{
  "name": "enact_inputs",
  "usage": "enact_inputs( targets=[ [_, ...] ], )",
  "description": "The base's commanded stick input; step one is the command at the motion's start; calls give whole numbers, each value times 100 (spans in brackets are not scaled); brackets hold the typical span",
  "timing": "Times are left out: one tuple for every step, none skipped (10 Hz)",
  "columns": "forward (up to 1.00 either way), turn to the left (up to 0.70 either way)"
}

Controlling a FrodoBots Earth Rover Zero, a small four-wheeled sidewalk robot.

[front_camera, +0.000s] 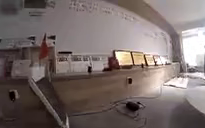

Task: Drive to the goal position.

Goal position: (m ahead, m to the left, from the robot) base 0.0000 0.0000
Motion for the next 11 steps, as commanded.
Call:
enact_inputs(
  targets=[
    [45,0],
    [45,0],
    [45,0],
    [45,0],
    [45,0],
    [45,0],
    [45,0],
    [45,0],
    [45,0],
    [45,0],
    [45,0]
  ],
)
